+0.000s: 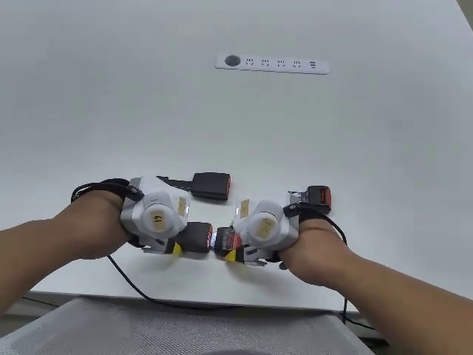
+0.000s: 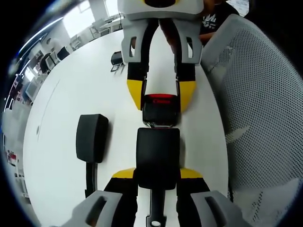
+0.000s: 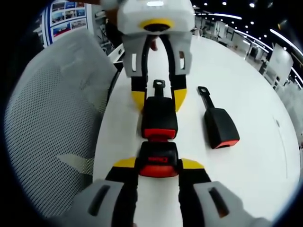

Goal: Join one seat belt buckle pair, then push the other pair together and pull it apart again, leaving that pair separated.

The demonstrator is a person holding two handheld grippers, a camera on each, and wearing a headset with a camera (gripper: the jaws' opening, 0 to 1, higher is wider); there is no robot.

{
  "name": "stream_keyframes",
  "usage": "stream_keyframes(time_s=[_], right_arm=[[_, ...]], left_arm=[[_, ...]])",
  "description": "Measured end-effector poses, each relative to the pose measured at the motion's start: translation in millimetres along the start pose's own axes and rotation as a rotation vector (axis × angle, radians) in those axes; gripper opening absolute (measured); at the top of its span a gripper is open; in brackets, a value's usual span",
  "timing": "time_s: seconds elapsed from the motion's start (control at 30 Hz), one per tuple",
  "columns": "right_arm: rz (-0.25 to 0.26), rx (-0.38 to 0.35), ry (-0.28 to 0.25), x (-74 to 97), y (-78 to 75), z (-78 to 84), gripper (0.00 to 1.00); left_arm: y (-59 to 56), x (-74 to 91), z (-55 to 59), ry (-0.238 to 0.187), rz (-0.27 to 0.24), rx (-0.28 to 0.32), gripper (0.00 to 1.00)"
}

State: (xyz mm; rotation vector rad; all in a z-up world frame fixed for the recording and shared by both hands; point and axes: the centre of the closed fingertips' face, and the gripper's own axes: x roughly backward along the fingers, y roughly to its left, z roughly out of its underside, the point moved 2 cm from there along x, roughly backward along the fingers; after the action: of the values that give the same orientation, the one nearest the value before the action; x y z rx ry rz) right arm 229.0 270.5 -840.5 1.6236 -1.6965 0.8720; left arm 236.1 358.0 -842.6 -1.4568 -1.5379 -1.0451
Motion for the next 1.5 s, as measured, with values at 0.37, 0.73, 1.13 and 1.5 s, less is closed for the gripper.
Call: stream_keyframes(time_s=[0.37,0.73,1.13,1.5], right_arm=[[-0.005,-0.011,0.015,-0.6,-0.5,-0.4,0.32],[-0.006,-0.013,0.011,-0.9,-0.6,-0.3,0.33],[-0.016,-0.021,0.009,3.0,1.5,-1.9,0.34],[0.016,-0.027,-0.031,25.0,4.0,-16.2,0.33]], left_arm=[[-0.1,0.4,-0.3,0.004,-0.015,-0.004,0.31],[0.0,0.4,-0.6,0.004,-0.026,0.004,0.32],[-1.9,2.8,0.3,0.030,-0.018,-0.003,0.33],[-2.5,28.4,-15.8,-0.028,-0.053,0.018,0.32]])
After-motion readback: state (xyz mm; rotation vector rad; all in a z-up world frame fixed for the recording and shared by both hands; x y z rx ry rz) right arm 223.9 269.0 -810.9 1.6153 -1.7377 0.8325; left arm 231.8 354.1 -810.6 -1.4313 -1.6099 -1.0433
